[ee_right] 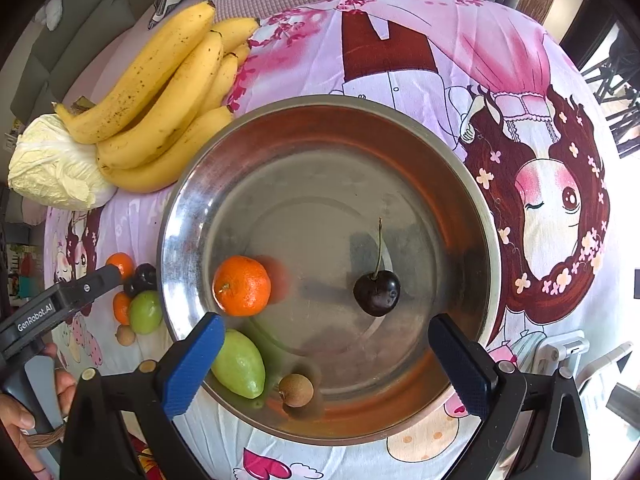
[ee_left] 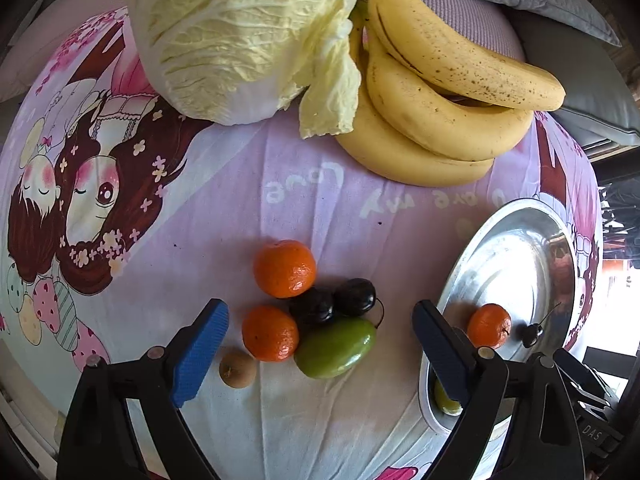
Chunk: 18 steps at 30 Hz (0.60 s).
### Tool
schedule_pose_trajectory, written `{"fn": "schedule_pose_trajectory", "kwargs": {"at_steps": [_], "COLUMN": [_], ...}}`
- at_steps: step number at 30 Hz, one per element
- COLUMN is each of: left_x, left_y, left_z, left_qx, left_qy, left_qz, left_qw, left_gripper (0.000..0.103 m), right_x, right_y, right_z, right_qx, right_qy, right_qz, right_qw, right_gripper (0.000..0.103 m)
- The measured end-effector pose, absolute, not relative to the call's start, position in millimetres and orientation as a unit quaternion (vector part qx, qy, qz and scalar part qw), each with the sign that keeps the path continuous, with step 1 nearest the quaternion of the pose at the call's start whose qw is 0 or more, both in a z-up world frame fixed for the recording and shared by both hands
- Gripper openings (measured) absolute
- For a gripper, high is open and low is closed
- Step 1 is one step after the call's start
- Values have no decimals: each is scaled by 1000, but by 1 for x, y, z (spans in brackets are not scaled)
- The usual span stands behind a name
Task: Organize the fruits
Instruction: 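Withdraw both tools from the bowl back toward the remaining fruit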
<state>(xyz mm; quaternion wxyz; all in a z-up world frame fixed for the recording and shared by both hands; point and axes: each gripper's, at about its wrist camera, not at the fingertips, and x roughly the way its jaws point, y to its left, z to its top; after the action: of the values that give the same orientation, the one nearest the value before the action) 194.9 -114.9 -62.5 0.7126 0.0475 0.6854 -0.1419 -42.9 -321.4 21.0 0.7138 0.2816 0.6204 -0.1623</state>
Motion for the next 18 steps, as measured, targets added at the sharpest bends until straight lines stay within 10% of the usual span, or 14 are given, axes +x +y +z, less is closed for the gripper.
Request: {"fn": "schedule_pose_trajectory", "kwargs": {"at_steps": [18], "left_x": [200], "left_y": [-80], "left_z": [-64], "left_qx": [35], "left_qy": [690], "left_qz": [-140], "left_qw": [709], "left_gripper": [93], "right_x": [-19], "right_y": [-286], "right_z": [27], "right_qx": [240], "right_qy": [628], "right_qz": [-161], "right_qw": [723], "right_gripper": [103]}}
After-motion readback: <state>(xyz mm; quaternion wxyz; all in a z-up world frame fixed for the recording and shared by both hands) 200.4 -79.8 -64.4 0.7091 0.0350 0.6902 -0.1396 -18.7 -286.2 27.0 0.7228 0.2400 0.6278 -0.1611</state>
